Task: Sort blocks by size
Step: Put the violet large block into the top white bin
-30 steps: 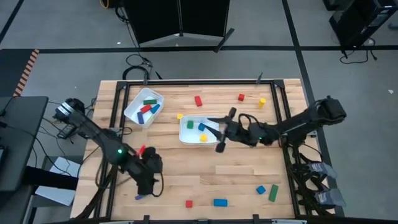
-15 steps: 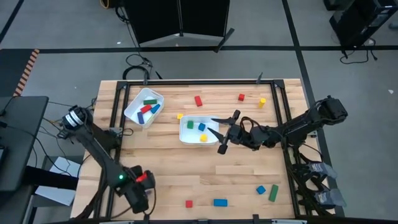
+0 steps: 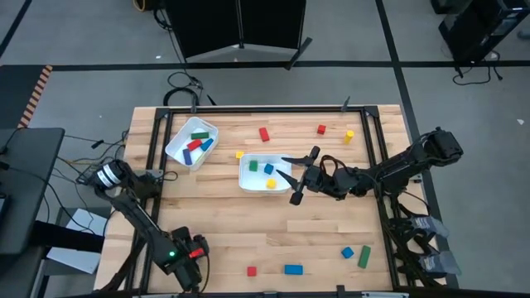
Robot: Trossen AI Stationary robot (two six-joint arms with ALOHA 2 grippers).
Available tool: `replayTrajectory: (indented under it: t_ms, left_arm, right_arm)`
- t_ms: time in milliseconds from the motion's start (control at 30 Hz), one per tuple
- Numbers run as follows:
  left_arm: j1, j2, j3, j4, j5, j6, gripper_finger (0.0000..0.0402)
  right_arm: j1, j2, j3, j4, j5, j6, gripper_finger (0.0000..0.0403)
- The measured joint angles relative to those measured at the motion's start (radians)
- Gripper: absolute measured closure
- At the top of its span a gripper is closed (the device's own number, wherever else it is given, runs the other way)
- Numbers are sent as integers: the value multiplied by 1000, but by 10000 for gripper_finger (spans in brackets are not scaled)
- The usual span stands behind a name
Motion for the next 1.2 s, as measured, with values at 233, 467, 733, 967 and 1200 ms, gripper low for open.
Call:
replayTrajectory:
  t_ms: [233, 467, 733, 967, 1200]
  left_arm:
    - [6, 44, 5, -2, 19, 13, 198]
    - [47, 1, -4, -63, 5, 44, 340]
    - [201, -319, 21, -333, -369, 111, 340]
    - [523, -629, 11, -543, -676, 135, 340]
    - [934, -809, -112, -391, -645, 453, 340]
  right_arm:
    - [-1, 0, 1, 1, 1, 0, 204]
    - [-1, 1, 1, 0, 22, -3, 204]
    - [5, 1, 1, -9, 23, 6, 206]
    - [54, 2, 1, -51, 22, 16, 206]
    - [82, 2, 2, -53, 22, 19, 211]
